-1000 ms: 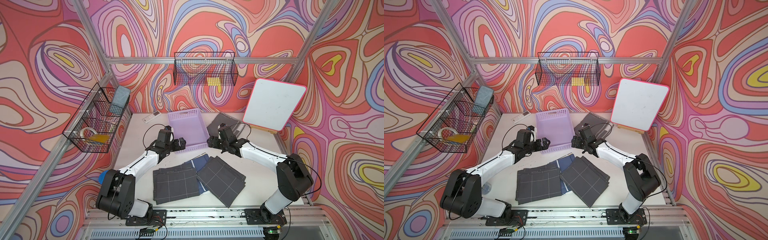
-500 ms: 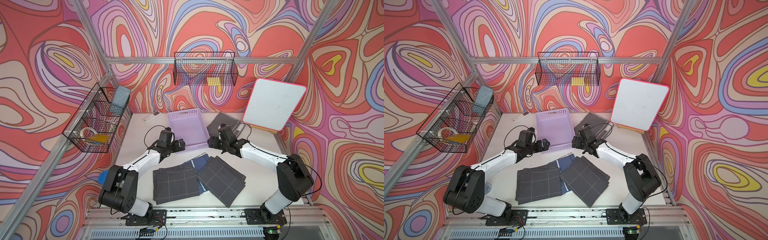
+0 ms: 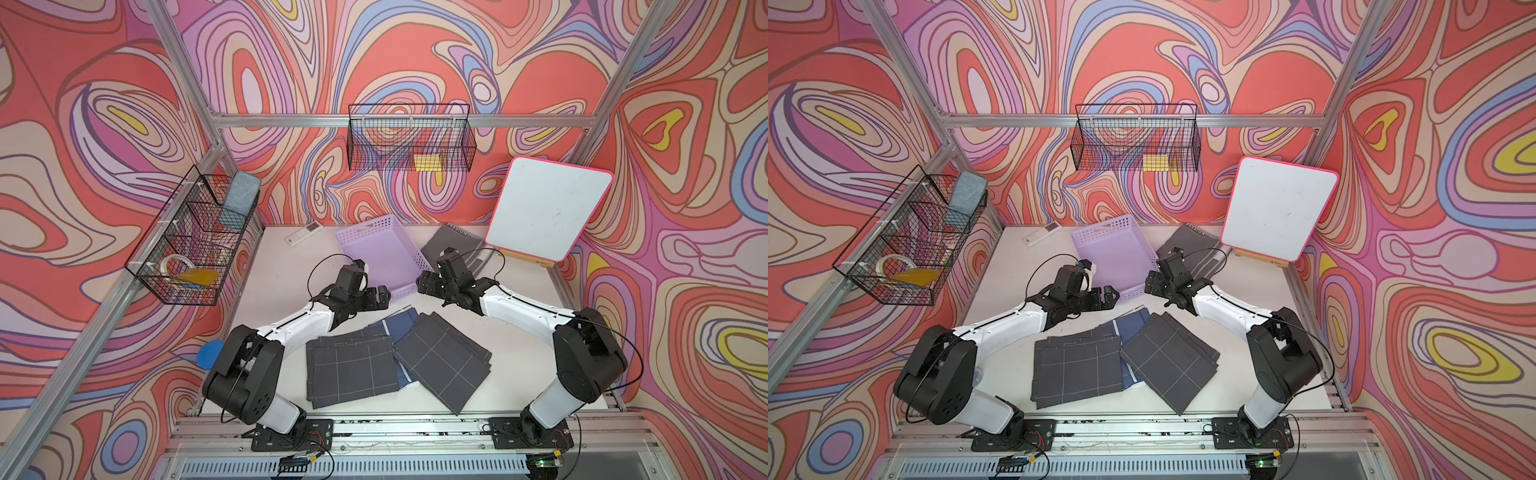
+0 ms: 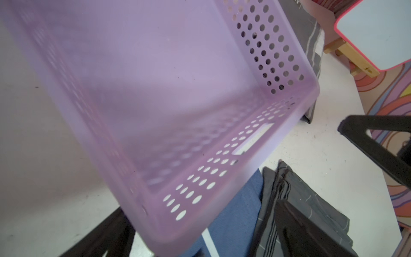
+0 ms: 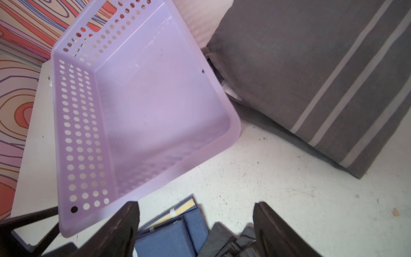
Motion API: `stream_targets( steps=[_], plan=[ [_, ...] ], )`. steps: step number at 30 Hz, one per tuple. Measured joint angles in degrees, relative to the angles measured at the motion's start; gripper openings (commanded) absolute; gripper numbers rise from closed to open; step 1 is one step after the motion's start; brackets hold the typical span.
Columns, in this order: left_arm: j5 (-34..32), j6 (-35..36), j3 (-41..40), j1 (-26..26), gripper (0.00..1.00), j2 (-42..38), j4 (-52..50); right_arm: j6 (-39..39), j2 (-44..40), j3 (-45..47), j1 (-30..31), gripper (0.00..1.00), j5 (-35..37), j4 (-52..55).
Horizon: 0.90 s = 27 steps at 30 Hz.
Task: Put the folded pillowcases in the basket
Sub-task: Adjust the basket at the center of the board.
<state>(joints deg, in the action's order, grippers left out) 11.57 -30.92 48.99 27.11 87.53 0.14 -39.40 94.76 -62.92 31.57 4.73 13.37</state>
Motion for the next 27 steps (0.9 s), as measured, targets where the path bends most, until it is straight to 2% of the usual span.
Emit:
stream_targets(
  steps=[3, 6, 10, 17, 27],
  plan=[
    [-0.35, -0.74, -0.09, 1.81, 0.99, 0.17, 0.35, -2.12, 1.09, 0.0, 0.0, 0.79, -0.37, -1.05],
    [-2.71, -2.4, -2.56, 2.05, 0.99, -2.36, 1.55, -4.07, 3.06, -0.04, 0.0, 0.72, -1.16, -2.45],
    [-6.84, -3.45, -8.55, 2.01, 0.99, -11.67, 0.92, -6.45, 6.19, -0.66, 0.0, 0.7, -1.57, -3.58],
    [-10.49, -2.91, -10.45, 2.01, 0.99, -21.57, -0.96, -7.8, 10.23, -5.2, 0.02, 0.66, -1.73, -4.11],
    [-12.28, -1.88, -12.79, 2.01, 0.99, -23.85, -3.19, -7.23, 14.23, -9.16, 0.26, 0.49, -1.46, -2.73]
  ],
)
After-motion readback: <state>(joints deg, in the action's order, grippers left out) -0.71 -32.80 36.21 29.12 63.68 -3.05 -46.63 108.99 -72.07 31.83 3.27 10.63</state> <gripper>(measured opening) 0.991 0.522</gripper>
